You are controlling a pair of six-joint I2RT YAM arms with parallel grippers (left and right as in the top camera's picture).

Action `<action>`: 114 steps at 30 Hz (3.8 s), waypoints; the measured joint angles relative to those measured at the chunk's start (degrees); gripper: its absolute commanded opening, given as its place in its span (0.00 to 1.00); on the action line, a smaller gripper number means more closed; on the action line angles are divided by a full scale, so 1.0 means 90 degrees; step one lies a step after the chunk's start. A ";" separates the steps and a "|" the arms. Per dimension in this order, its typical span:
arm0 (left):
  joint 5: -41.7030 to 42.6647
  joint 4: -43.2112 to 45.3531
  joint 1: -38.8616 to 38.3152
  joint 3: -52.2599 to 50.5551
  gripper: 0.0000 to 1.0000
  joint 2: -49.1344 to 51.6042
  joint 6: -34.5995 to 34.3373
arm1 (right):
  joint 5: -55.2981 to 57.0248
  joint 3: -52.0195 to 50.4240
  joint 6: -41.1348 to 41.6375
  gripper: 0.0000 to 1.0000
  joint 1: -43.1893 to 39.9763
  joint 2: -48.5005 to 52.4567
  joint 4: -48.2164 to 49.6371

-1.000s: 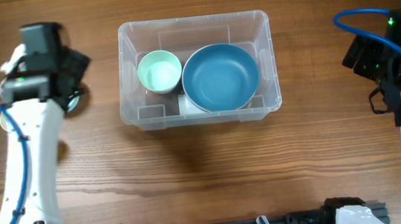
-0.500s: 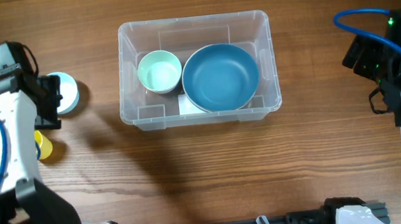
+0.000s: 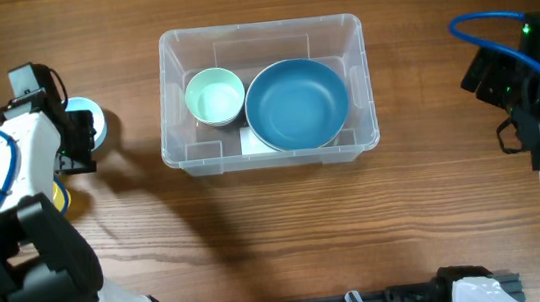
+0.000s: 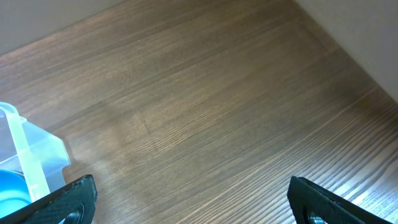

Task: Pack container
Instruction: 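Release the mint bowl and move the left gripper to the light blue bowl, then grasp the light blue bowl rim and lift it toward the container, then lower the light blue bowl onto the mint bowl and open the gripper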

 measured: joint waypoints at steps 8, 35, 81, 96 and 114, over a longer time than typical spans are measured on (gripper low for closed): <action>-0.0002 0.0403 0.0000 -0.0005 0.63 0.0250 -0.0024 | 0.0000 0.0000 0.0000 1.00 0.0000 0.0010 0.0000; -0.0005 0.0469 0.0000 -0.0012 0.12 0.0758 -0.0187 | 0.0000 0.0000 0.0000 1.00 0.0000 0.0017 0.0000; -0.0148 0.1608 -0.3009 0.0124 0.04 -0.3361 0.2268 | 0.0000 0.0000 0.0000 1.00 0.0000 0.0083 0.0000; -0.0124 0.1868 -0.3910 0.0141 0.10 -0.2079 0.3672 | 0.0000 0.0000 0.0000 1.00 0.0000 0.0095 0.0000; -0.0398 0.1581 -0.3910 0.0141 0.11 -0.1122 0.4677 | 0.0000 0.0000 0.0000 1.00 0.0000 0.0095 0.0000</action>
